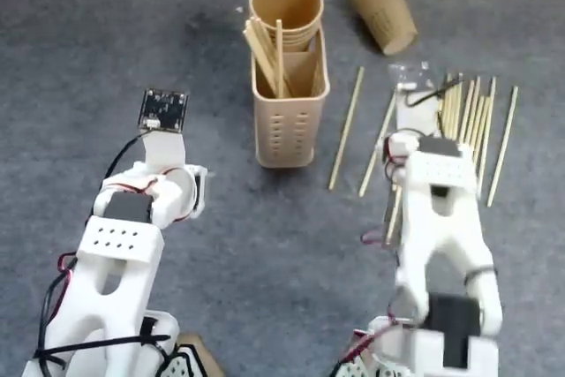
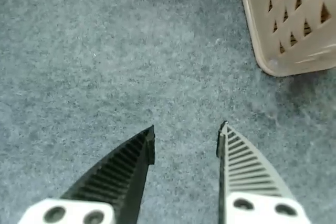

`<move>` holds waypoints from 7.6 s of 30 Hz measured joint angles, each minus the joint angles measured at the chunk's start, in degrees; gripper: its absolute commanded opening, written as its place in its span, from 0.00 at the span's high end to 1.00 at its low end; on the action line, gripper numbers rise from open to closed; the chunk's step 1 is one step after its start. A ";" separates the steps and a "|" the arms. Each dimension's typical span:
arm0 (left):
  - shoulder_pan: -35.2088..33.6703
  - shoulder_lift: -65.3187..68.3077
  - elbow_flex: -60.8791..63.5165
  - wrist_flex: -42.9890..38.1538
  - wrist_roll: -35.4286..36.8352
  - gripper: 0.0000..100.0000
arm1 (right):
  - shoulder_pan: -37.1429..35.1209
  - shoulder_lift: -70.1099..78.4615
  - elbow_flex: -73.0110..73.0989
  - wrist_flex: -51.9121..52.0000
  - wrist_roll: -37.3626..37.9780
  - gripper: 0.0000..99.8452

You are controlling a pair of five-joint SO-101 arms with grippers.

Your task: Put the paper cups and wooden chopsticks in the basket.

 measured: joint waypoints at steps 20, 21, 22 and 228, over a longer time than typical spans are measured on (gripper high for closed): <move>0.00 0.00 0.00 0.00 0.00 0.80 | 2.11 15.56 -1.58 -7.91 -1.23 0.92; 0.00 0.00 0.00 0.00 0.00 0.80 | 2.20 15.30 -1.58 -7.91 -1.23 0.90; 0.00 0.00 0.00 0.00 0.00 0.80 | 2.20 14.77 -1.58 -7.91 -1.23 0.87; 0.00 0.00 0.44 -0.79 -2.99 0.80 | -19.60 30.24 -126.95 38.42 -22.51 1.00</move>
